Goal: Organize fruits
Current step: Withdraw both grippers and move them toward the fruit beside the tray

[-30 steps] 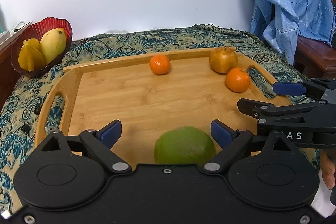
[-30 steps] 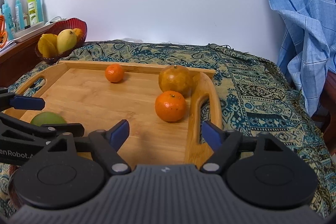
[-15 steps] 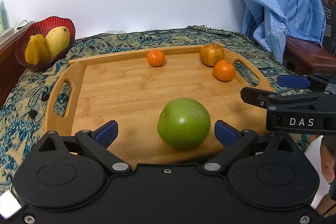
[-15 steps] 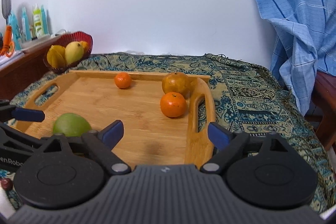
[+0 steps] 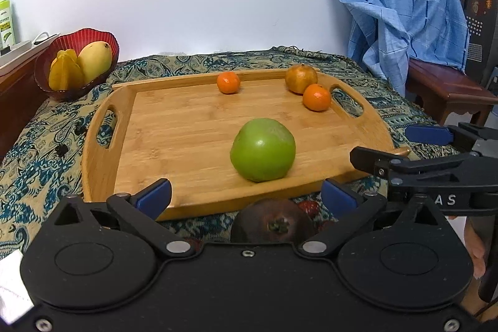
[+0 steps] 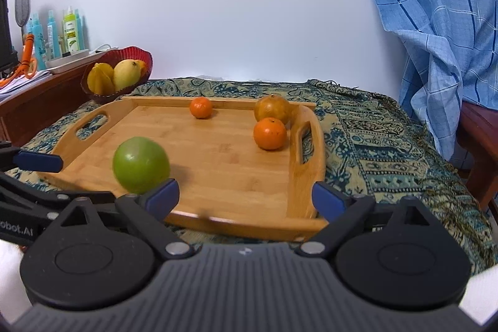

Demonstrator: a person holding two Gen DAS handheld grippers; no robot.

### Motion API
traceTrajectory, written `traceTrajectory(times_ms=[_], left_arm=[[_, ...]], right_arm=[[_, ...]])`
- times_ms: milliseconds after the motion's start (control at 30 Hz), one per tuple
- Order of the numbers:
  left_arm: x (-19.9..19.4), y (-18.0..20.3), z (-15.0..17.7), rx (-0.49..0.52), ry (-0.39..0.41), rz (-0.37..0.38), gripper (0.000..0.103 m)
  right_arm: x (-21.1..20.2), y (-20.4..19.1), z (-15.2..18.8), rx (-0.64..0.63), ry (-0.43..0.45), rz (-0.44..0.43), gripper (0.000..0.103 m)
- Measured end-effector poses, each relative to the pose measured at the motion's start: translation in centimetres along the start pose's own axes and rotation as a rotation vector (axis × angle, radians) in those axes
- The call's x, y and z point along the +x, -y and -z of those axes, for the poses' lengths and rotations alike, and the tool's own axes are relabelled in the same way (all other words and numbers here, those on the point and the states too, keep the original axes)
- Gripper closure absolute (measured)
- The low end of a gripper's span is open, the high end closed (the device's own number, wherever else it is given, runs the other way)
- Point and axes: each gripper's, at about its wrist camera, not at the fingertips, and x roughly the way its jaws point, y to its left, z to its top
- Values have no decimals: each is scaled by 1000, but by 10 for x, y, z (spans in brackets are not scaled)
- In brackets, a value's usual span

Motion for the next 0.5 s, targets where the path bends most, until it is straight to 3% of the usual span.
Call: traceTrajectory(times_ms=[500], left_arm=[[-15, 5, 29, 52, 3, -6, 0]], right_arm=[[-28, -7, 35, 38, 29, 34, 2]])
